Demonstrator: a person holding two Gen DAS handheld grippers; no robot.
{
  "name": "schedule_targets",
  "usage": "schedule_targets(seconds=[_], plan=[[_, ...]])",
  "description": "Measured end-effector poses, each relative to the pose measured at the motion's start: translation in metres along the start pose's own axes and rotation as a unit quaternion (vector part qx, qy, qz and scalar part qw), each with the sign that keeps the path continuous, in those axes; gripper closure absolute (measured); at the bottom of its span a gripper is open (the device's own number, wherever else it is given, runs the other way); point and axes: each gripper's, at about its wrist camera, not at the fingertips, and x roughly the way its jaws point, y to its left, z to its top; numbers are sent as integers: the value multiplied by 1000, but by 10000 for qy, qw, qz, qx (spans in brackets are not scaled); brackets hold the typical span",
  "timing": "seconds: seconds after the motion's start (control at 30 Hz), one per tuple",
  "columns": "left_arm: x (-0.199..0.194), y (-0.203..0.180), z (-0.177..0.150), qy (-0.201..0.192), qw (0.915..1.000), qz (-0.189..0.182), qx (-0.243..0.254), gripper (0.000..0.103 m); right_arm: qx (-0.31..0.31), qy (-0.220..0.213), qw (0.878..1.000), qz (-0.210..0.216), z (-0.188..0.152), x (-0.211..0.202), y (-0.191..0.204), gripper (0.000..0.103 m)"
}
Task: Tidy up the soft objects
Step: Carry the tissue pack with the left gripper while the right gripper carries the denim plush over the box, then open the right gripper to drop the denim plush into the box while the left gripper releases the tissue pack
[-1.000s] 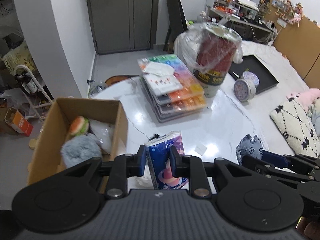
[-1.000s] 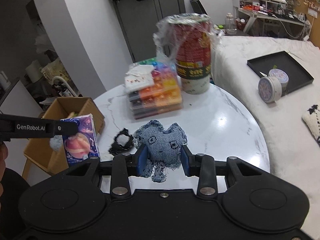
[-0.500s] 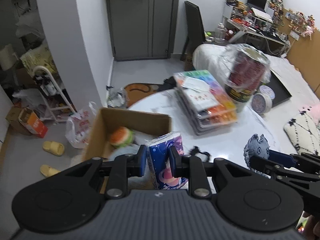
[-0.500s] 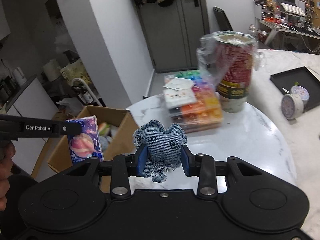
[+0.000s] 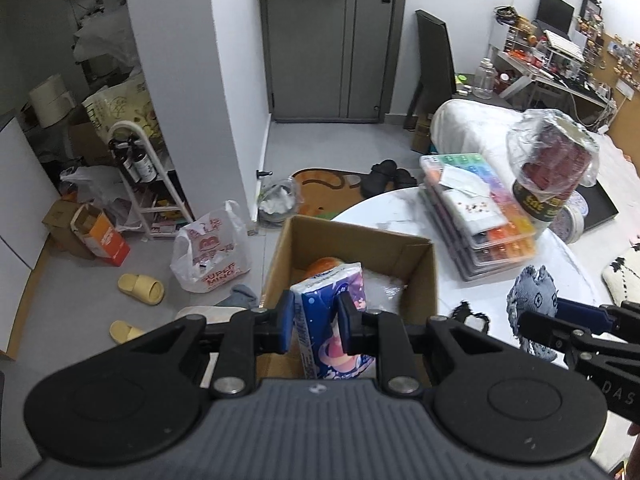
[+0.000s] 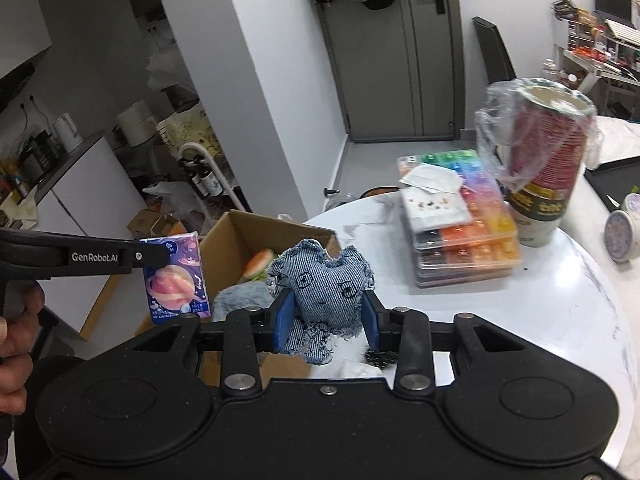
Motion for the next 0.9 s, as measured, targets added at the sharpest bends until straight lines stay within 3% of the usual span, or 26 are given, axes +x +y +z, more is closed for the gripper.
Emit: schedule_targets(seconds=[0.63, 0.8, 0.9], plan=[[20, 29, -23, 410, 9989, 104, -209, 82, -306, 506, 9965, 585, -9, 27, 52, 67], [16, 31, -25, 415, 9988, 89, -235, 78, -260, 642, 9952, 695, -14, 29, 53, 50], [14, 30, -25, 441, 9987, 52, -249, 73, -185, 587, 9964, 579, -13, 24, 47, 49]])
